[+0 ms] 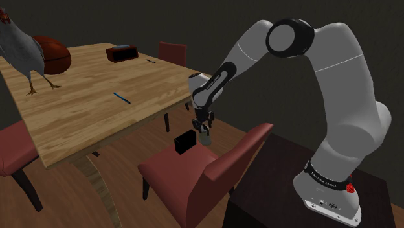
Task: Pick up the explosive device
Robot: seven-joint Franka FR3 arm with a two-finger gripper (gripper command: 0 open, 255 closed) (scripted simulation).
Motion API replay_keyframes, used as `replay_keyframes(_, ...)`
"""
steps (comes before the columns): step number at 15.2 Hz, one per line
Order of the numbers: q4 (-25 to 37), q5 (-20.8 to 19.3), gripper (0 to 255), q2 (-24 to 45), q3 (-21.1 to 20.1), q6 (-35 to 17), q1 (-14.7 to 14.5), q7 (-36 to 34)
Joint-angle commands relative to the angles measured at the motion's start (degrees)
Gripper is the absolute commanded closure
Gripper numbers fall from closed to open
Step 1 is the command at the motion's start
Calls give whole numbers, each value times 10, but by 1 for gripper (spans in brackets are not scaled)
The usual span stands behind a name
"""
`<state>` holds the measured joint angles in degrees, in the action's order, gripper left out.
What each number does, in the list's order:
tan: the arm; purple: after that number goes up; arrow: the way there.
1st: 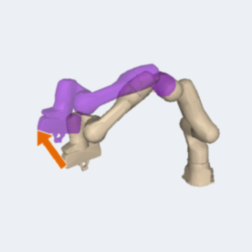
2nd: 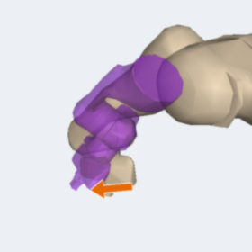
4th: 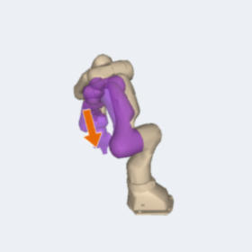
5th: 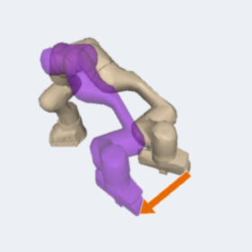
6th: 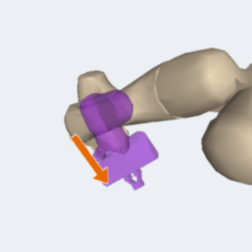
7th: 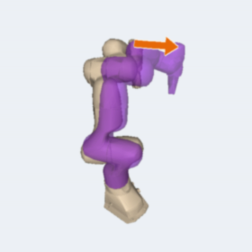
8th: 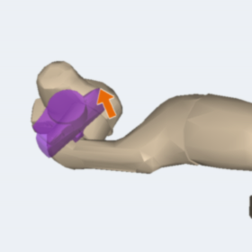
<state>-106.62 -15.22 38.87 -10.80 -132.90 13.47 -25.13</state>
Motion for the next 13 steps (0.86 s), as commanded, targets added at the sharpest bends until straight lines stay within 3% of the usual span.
replay_keyframes(1,6,-7,255,-11,-11,6,14,53)
replay_keyframes(13,-2,7,255,-70,-30,57,28,64)
